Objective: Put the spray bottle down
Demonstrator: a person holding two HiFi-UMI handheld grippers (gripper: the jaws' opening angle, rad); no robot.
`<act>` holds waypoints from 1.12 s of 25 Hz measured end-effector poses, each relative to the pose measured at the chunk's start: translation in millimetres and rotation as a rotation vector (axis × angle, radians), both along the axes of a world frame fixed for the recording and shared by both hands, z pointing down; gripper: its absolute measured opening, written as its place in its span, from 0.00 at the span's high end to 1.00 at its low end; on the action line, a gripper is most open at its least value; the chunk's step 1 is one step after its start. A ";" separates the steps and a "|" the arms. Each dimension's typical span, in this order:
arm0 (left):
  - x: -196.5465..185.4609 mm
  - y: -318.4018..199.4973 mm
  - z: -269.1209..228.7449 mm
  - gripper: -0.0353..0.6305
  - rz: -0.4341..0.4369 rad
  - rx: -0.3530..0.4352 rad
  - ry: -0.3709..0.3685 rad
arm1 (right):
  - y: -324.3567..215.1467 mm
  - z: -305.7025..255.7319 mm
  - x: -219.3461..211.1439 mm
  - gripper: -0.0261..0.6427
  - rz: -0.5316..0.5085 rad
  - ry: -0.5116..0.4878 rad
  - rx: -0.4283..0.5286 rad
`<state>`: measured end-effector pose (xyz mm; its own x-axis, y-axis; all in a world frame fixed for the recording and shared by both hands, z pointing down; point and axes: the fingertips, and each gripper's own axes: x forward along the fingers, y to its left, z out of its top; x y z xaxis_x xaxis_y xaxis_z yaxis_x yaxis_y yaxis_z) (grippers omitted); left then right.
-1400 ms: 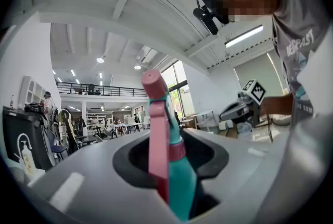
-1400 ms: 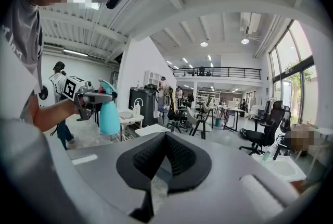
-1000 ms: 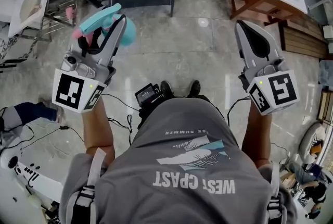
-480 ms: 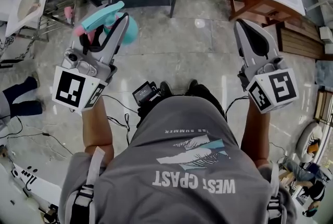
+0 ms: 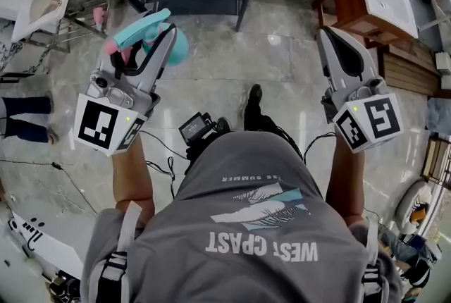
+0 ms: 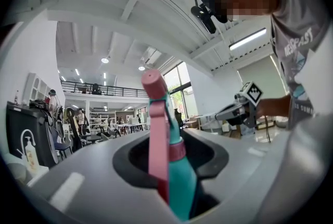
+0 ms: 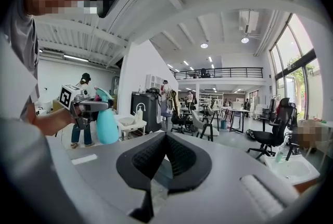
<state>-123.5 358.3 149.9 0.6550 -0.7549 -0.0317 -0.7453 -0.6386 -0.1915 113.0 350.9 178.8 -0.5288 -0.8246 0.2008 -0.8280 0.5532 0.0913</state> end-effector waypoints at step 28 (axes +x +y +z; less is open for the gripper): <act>62.8 -154.1 2.3 0.74 -0.196 -0.039 -0.067 | -200.5 24.2 46.6 0.96 -0.213 -0.069 -0.051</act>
